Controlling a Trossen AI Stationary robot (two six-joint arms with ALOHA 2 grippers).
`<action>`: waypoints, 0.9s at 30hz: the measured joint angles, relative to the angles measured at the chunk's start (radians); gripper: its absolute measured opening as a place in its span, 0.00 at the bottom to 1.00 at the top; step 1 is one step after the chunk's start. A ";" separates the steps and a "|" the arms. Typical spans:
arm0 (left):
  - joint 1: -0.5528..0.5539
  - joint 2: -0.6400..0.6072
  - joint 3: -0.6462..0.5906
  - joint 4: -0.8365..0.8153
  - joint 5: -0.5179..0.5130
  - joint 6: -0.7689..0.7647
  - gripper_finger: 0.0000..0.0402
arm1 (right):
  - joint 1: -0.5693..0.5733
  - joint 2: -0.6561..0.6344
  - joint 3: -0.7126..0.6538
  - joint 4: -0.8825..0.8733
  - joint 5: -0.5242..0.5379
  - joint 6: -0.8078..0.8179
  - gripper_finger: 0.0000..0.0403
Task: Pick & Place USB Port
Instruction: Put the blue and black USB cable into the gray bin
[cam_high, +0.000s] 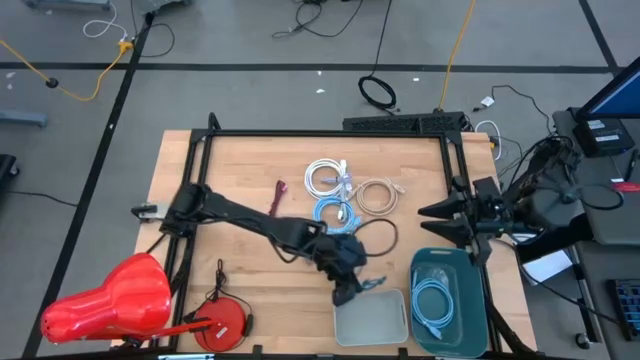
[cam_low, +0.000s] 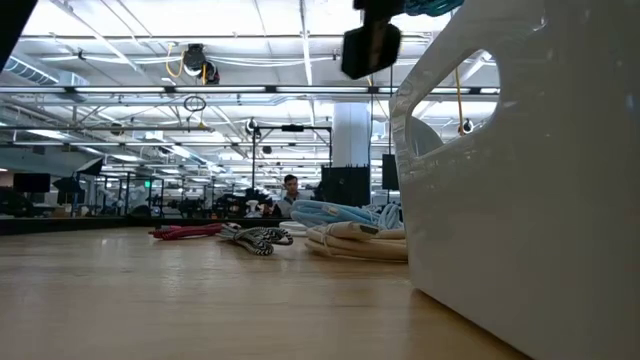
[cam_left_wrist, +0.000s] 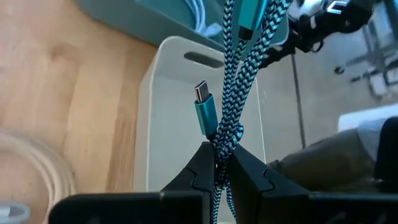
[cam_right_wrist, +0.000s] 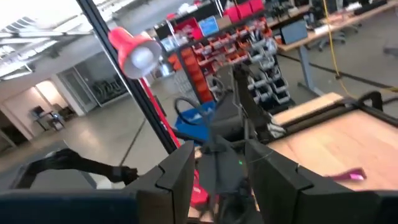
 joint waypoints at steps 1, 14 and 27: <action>0.000 0.026 0.047 -0.025 0.005 0.021 0.06 | 0.000 0.000 0.000 -0.020 0.003 0.014 0.33; 0.001 0.214 0.296 -0.286 0.111 0.157 0.06 | 0.000 -0.003 0.000 -0.207 0.080 0.151 0.33; -0.002 0.218 0.296 -0.246 0.171 0.153 0.06 | 0.000 0.012 0.000 -0.271 0.131 0.207 0.33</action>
